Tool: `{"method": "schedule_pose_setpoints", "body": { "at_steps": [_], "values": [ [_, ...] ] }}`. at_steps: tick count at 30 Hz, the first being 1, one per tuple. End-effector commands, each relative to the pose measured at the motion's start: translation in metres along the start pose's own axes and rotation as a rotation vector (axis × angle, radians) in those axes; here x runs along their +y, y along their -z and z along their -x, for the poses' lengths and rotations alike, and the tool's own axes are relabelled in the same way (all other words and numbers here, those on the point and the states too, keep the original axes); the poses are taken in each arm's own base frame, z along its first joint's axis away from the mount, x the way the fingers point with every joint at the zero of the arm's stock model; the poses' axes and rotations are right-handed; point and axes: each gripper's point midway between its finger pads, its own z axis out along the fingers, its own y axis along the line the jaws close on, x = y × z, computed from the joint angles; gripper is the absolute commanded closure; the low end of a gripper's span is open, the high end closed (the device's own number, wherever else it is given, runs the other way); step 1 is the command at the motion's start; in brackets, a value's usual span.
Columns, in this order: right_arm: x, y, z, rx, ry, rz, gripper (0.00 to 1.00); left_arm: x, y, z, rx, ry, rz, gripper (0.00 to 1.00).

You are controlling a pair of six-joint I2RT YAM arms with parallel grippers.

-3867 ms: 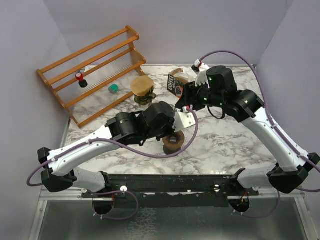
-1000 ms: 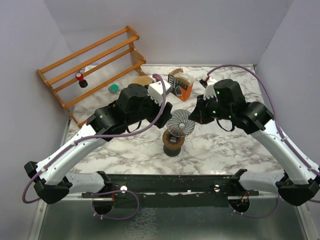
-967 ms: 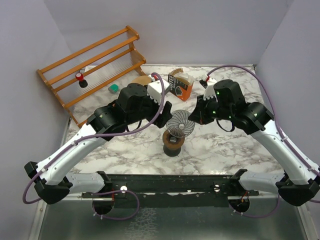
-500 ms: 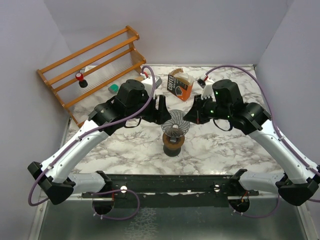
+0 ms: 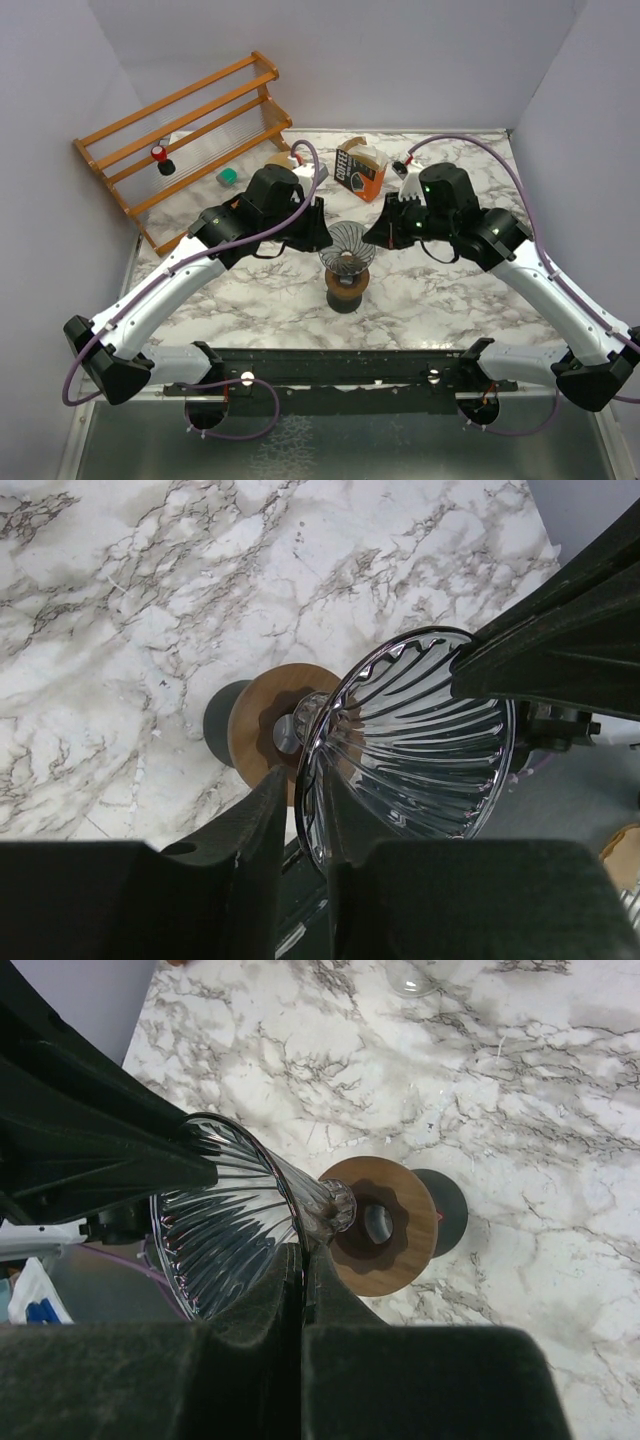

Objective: Place the coffee filter in the dripper
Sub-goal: Pick up the coffee dripper from the center of the board, then place the coffee dripper in the dripper holder.

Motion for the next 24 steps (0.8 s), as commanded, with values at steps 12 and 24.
{"method": "schedule_pose_setpoints", "body": {
  "at_steps": [12, 24],
  "values": [
    [-0.002, -0.003, -0.003, -0.016, -0.043, 0.0, 0.99, 0.012, -0.007, -0.026, 0.114, -0.014, 0.025, 1.0],
    [-0.018, -0.01, -0.031, 0.014, -0.094, -0.023, 0.99, 0.016, -0.025, -0.055, 0.2, 0.009, -0.007, 1.0]
  ]
}}
